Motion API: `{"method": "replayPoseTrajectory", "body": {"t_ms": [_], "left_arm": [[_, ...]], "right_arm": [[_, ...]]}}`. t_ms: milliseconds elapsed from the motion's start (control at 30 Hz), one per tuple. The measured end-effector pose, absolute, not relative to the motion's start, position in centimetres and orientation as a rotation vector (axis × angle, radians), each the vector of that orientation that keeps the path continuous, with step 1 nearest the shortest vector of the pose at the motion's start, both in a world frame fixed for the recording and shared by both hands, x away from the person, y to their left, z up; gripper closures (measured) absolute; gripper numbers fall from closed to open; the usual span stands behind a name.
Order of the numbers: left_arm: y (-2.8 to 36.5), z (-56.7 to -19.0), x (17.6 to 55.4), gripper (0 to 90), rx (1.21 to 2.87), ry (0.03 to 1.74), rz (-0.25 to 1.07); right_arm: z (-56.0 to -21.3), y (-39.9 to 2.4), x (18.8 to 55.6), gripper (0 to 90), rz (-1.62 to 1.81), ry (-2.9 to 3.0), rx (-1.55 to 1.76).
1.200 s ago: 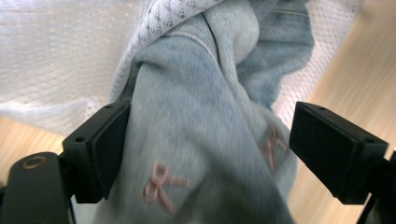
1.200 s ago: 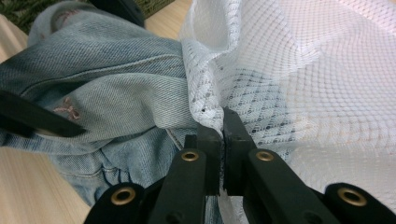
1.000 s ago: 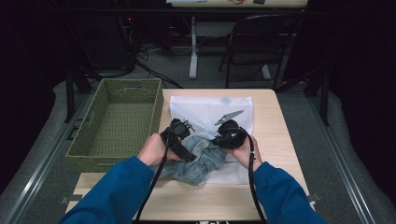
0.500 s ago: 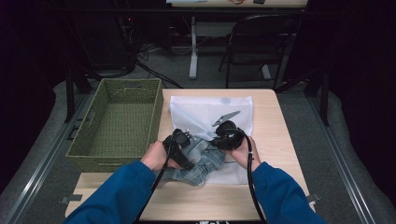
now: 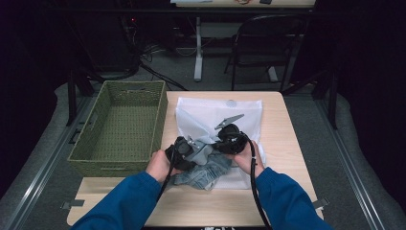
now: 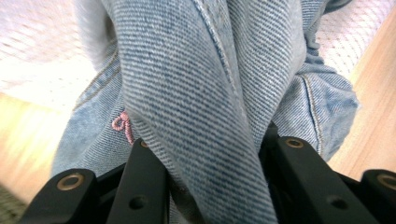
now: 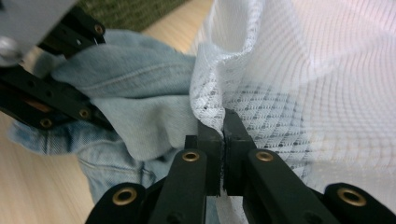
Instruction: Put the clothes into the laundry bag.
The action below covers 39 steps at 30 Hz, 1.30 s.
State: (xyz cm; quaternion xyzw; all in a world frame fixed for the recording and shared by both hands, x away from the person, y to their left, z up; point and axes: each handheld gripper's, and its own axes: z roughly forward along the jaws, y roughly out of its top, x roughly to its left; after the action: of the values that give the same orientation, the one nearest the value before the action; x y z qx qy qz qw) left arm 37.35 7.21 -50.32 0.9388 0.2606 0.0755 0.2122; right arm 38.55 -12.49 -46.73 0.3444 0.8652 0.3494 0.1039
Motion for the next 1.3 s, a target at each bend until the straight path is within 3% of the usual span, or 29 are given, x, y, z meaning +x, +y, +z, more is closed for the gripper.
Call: {"method": "replayPoseTrajectory", "body": {"t_ms": [367, 633, 833, 867, 900, 933, 967, 1033, 1100, 1200, 1267, 1300], "left_arm": [[5.1, -47.7, 37.1, 68.1, 2.552, 0.749, 0.256], [5.7, -45.4, 38.1, 67.7, 2.461, 0.83, 0.277], [4.9, -48.8, 38.7, 63.9, 2.495, 0.839, 0.249], [4.9, -49.1, 38.6, 55.9, 2.495, 0.83, 0.254], [5.1, -49.4, 38.6, 55.9, 2.487, 0.823, 0.246], [5.3, -49.5, 38.6, 42.3, 2.481, 0.809, 0.227], [5.4, -49.4, 38.6, 42.3, 2.478, 0.801, 0.221], [6.4, -48.8, 38.1, 28.7, 2.443, 0.787, 0.2], [6.8, -48.8, 37.9, 25.2, 2.436, 0.793, 0.2], [7.7, -49.8, 37.6, 25.9, 2.418, 0.81, 0.192], [7.9, -50.9, 37.6, 39.4, 2.38, 0.801, 0.225], [8.0, -51.5, 37.4, 57.5, 2.345, 0.775, 0.228]], "right_arm": [[-43.8, -11.5, 37.3, 89.0, 1.264, 2.465, 0.997], [-42.5, -12.4, 36.6, 89.0, 1.5, 2.419, 1.046], [-43.7, -12.4, 37.1, 89.0, 1.332, 2.441, 1.047], [-44.6, -12.5, 37.4, 89.0, 1.263, 2.468, 1.063], [-44.6, -12.5, 37.4, 89.0, 1.263, 2.468, 1.063], [-45.3, -12.7, 37.8, 89.0, 1.233, 2.478, 1.075], [-45.3, -12.7, 37.8, 89.0, 1.233, 2.478, 1.075], [-45.8, -12.9, 38.0, 89.0, 1.203, 2.488, 1.087], [-45.9, -13.0, 38.2, 88.9, 1.197, 2.489, 1.087], [-45.9, -12.9, 38.2, 88.7, 1.183, 2.496, 1.073], [-45.9, -12.7, 38.2, 88.5, 1.166, 2.499, 1.068], [-45.8, -12.3, 38.1, 88.2, 1.144, 2.502, 1.047]]}}
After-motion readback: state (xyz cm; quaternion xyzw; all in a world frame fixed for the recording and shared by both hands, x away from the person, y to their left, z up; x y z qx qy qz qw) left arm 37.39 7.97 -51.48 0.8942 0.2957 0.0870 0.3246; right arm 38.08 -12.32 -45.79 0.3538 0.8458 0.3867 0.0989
